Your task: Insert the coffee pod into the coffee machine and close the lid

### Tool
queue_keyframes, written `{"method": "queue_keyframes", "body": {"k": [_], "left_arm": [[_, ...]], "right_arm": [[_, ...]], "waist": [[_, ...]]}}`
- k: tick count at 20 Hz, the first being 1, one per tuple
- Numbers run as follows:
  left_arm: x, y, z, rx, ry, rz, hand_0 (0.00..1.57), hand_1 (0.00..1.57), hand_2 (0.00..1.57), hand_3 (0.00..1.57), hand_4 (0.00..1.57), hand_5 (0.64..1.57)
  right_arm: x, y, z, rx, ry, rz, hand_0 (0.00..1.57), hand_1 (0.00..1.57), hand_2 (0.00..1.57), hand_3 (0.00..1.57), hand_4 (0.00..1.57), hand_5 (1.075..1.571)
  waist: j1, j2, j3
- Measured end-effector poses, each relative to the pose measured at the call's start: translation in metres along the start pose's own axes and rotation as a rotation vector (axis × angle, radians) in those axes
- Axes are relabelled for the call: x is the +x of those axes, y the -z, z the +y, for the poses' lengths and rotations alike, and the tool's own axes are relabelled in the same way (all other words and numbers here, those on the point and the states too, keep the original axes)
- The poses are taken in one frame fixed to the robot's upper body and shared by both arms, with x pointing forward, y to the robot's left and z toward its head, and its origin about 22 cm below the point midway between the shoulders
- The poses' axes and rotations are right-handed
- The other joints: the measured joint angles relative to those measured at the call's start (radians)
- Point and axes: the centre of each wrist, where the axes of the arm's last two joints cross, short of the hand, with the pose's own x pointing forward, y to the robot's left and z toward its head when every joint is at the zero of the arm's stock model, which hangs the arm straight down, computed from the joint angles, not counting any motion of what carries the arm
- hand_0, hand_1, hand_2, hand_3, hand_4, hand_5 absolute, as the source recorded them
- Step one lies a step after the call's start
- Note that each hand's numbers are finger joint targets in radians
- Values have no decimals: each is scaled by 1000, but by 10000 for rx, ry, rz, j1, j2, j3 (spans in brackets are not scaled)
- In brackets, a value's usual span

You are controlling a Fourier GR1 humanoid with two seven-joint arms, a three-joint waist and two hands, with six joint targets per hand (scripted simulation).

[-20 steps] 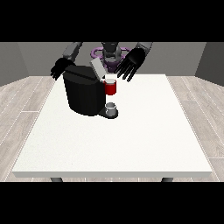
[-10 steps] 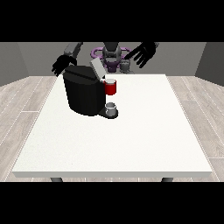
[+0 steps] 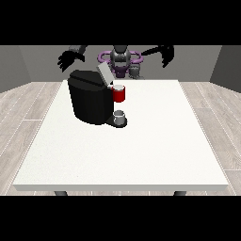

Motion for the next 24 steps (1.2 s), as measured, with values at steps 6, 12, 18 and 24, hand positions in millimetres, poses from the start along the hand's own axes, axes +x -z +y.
{"method": "queue_keyframes", "body": {"k": [6,12,18,24], "left_arm": [[-40,-28,-11,315,-1268,767,0,0,0,0,0,1571],[-56,-45,-32,6,-2387,850,0,0,0,0,27,1571],[-50,-51,-41,122,-2728,411,0,0,0,0,222,1571],[-44,-66,-39,231,-2871,59,0,0,0,0,0,1571]], "right_arm": [[33,6,11,1191,-159,-504,0,0,0,0,0,1571],[57,16,9,1768,-201,-935,0,0,0,0,0,1571],[80,29,24,2615,-570,-1537,0,0,0,0,238,1571],[88,37,35,3088,-860,-1923,0,0,0,0,0,1571]], "waist": [[241,-680,-1],[965,-909,3],[1288,-443,5],[1515,75,4]]}}
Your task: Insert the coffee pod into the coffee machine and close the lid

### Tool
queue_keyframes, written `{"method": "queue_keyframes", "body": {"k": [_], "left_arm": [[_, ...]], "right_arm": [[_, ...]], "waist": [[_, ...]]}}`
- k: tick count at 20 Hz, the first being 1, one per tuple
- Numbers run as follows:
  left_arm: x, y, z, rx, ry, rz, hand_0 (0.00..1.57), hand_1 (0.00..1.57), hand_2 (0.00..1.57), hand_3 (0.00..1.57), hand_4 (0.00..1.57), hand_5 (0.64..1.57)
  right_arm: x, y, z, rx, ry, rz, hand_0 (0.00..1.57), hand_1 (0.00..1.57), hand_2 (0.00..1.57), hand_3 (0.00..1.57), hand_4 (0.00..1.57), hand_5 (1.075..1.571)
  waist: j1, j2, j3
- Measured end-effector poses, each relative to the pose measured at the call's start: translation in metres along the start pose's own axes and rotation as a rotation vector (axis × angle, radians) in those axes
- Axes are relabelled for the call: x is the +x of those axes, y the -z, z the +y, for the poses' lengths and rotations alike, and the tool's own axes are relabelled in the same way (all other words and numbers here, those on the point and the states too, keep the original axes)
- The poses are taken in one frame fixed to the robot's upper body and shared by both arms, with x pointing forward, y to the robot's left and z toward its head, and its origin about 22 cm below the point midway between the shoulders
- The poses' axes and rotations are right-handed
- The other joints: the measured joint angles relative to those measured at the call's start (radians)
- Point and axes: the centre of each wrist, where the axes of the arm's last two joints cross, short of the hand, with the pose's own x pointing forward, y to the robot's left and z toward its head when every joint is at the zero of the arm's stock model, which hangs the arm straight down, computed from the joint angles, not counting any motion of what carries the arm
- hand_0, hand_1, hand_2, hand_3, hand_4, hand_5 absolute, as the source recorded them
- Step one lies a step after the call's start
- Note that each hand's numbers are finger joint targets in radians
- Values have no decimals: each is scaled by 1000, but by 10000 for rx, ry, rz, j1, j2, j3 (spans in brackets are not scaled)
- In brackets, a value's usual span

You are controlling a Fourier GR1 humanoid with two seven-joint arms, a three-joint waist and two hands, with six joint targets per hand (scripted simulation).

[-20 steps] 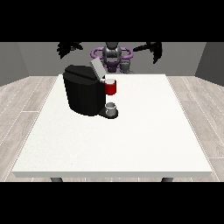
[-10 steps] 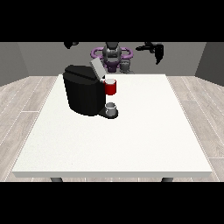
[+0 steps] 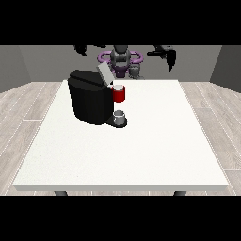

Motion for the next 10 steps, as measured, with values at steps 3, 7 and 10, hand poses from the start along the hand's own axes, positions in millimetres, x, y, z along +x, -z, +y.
{"method": "queue_keyframes", "body": {"k": [3,7,10], "left_arm": [[3,-9,-2,64,-179,-28,0,0,0,0,0,1571],[15,-16,3,238,-184,-363,0,0,0,0,0,1571],[21,-21,1,281,-33,-665,0,0,0,0,0,1571]], "right_arm": [[-2,6,4,-2,152,26,0,0,0,0,0,1571],[6,20,4,118,300,-49,0,0,0,0,0,1571],[5,28,1,124,380,-100,0,0,0,0,0,1571]], "waist": [[121,189,1],[83,655,0],[114,1089,1]]}}
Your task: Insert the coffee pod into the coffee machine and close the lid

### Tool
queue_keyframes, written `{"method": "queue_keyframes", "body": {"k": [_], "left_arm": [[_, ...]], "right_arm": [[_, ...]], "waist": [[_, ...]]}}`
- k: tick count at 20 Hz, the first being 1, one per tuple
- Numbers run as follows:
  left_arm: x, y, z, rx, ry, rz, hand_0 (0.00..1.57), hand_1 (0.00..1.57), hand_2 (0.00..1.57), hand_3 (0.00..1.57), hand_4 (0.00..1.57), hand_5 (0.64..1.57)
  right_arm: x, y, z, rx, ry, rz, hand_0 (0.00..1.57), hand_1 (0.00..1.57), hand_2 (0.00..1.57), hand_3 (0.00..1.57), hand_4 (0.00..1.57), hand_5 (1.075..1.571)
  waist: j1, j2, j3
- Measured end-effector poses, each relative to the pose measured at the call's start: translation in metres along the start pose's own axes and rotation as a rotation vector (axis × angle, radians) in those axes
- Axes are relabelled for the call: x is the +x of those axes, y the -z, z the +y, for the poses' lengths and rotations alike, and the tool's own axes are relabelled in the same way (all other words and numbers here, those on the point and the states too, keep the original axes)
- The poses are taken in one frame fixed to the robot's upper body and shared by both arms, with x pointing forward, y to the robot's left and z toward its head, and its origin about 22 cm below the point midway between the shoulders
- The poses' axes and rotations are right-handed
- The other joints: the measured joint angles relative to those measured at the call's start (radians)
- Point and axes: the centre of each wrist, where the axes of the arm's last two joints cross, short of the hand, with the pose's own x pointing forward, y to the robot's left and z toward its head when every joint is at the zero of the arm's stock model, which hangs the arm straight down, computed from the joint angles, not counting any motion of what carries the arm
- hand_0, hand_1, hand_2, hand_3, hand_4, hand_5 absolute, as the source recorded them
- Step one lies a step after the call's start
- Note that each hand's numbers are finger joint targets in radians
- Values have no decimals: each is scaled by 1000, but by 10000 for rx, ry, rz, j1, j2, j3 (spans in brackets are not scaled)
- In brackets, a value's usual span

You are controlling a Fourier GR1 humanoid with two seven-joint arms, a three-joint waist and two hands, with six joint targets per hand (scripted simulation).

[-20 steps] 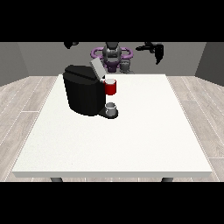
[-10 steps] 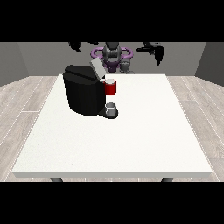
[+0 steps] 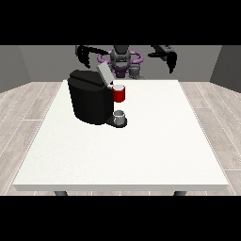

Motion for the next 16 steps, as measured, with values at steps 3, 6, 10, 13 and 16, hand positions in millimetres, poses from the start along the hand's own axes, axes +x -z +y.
{"method": "queue_keyframes", "body": {"k": [3,6,10,13,16], "left_arm": [[7,-3,2,86,151,-109,0,0,0,0,0,1571],[16,-8,5,106,198,-172,0,0,0,0,0,1571],[21,-14,11,404,304,-365,0,0,0,0,0,1571],[29,-11,10,451,270,-572,0,0,0,0,0,1571],[32,-11,10,448,309,-744,0,0,0,0,0,1571]], "right_arm": [[3,10,0,95,101,-127,0,0,0,0,0,1571],[-3,15,4,134,57,-143,0,0,0,0,0,1571],[2,24,10,479,-65,-85,0,0,0,0,0,1571],[6,33,15,579,-298,-273,0,0,0,0,0,1571],[11,41,15,565,-391,-564,0,0,0,0,0,1571]], "waist": [[-100,302,-2],[-94,448,-1],[-297,600,1],[-252,818,-3],[-208,1001,-23]]}}
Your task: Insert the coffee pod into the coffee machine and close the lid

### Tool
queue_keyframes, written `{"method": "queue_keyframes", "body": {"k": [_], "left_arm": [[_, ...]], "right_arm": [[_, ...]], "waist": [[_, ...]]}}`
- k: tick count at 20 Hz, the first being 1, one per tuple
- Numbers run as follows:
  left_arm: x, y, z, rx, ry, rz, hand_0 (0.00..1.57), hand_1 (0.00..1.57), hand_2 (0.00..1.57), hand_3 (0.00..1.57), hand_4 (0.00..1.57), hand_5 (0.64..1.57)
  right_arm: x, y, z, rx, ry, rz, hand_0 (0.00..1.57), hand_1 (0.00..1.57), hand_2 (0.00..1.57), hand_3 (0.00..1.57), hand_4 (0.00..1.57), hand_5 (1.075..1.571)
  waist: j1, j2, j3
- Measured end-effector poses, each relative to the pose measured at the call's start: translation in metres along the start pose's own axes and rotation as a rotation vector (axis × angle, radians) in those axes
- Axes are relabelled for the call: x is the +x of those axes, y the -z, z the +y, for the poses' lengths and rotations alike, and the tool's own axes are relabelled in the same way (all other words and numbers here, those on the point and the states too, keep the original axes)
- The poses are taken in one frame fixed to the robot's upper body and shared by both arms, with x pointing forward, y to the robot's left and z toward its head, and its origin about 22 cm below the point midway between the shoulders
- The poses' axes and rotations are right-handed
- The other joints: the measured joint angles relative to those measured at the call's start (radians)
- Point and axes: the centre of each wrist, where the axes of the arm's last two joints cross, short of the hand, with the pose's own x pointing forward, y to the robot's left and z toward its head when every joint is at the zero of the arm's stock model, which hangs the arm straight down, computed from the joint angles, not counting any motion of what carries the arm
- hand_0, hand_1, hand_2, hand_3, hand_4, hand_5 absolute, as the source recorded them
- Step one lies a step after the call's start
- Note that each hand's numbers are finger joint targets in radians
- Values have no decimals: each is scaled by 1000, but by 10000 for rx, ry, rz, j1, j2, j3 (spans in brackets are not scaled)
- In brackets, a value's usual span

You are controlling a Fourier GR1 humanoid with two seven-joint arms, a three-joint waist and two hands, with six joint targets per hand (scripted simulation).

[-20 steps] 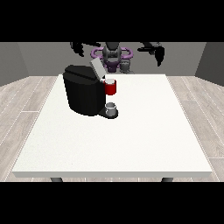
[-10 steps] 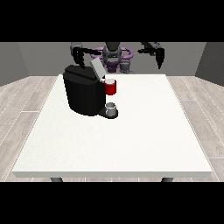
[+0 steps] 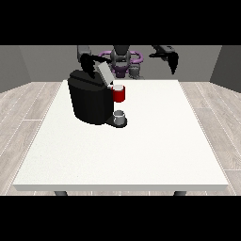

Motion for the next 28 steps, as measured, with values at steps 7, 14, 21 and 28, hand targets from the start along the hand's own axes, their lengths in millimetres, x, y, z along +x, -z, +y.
{"method": "queue_keyframes", "body": {"k": [7,14,21,28], "left_arm": [[-4,-5,4,150,246,-100,0,0,0,0,0,1571],[-2,-3,11,234,308,-43,0,0,0,0,0,1571],[0,-2,19,427,373,57,0,0,0,0,148,1571],[-3,5,18,430,272,-87,0,0,0,0,0,1571]], "right_arm": [[9,13,0,164,-220,-235,0,0,0,0,0,1571],[13,21,14,435,-330,-499,0,0,0,0,0,1571],[17,31,29,769,-469,-321,0,0,0,0,214,1571],[42,47,59,1270,-1125,-693,0,0,0,0,149,1571]], "waist": [[-32,236,-21],[-79,290,-5],[-34,301,12],[7,438,17]]}}
